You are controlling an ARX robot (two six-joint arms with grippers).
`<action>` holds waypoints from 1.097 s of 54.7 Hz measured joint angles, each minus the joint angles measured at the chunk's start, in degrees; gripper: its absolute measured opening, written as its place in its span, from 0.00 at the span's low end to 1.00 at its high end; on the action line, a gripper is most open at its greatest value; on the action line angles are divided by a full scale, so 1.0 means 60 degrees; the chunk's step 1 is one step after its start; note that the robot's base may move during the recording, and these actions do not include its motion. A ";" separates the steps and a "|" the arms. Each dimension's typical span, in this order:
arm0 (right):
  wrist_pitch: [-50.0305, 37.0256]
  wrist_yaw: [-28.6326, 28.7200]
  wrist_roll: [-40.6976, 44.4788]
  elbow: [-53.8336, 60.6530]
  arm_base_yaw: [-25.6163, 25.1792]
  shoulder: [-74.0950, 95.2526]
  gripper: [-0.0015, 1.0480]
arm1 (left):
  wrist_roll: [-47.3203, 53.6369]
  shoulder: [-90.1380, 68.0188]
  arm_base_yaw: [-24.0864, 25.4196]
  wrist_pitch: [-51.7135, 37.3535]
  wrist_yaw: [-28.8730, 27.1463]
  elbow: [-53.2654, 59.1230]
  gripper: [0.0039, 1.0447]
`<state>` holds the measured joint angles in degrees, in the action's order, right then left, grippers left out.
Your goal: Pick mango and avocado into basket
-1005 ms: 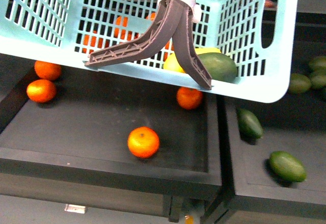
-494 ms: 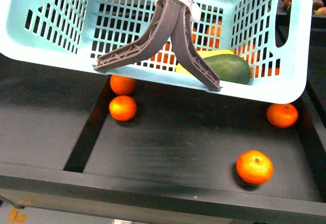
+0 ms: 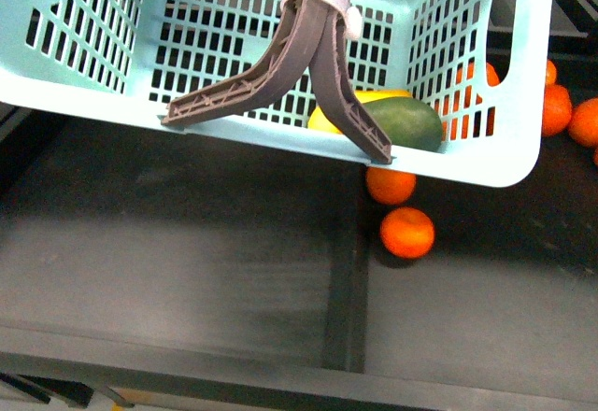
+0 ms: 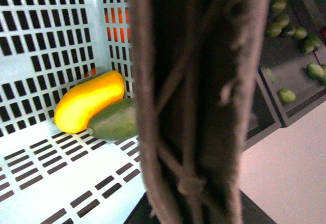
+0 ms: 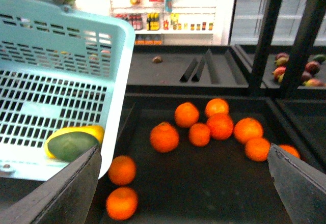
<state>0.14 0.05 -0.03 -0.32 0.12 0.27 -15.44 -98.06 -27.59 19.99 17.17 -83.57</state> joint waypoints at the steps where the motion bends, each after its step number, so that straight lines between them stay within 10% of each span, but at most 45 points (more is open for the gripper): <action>1: -0.0015 0.0000 0.0004 -0.0007 0.0000 0.0007 0.93 | -0.0004 0.0000 -0.0004 0.0000 -0.0022 0.0000 0.06; 60: 0.0004 0.0011 0.0004 0.0004 -0.0025 -0.0004 0.93 | 0.0517 -0.0171 0.0117 0.0710 0.0718 -0.0295 0.06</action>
<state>0.16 0.12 -0.01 -0.30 -0.03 0.25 -12.34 -99.09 -26.89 24.25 21.47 -85.34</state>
